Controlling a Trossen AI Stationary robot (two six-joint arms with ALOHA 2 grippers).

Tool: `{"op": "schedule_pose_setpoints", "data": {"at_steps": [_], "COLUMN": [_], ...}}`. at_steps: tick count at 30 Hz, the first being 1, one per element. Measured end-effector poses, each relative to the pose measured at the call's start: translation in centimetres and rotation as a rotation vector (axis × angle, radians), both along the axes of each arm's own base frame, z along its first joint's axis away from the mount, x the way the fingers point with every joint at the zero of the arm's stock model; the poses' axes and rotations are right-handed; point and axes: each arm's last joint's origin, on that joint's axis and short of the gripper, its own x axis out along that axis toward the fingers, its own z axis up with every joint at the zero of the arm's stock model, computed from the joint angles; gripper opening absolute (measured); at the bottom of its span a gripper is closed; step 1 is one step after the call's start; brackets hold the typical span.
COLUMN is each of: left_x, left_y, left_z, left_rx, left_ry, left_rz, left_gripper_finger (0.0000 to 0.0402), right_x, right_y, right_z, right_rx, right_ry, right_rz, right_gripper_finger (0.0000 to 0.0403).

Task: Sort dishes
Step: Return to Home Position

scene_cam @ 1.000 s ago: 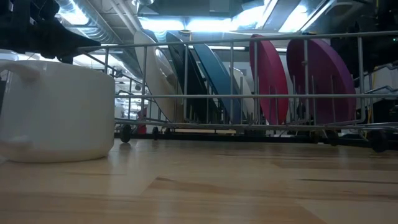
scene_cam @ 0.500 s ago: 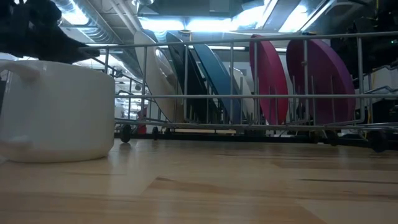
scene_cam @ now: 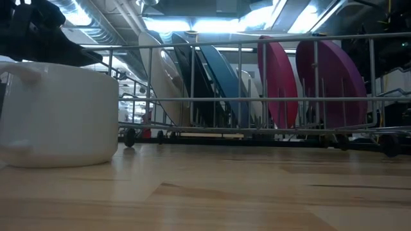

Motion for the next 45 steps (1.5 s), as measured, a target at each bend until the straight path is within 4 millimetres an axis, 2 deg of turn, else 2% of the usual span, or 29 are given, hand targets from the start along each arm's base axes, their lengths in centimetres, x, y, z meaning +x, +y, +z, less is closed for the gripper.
{"op": "schedule_pose_setpoints", "data": {"at_steps": [45], "left_x": [0.0], "left_y": [0.0], "left_z": [-0.05], "left_rx": [-0.002], "left_ry": [0.002], "left_rz": [0.0], "left_gripper_finger": [0.0007], "right_x": [-0.03], "right_y": [-0.06], "right_z": [0.08], "right_rx": [-0.007], "right_ry": [-0.004], "right_rz": [-0.023], "right_gripper_finger": [0.0127]}}
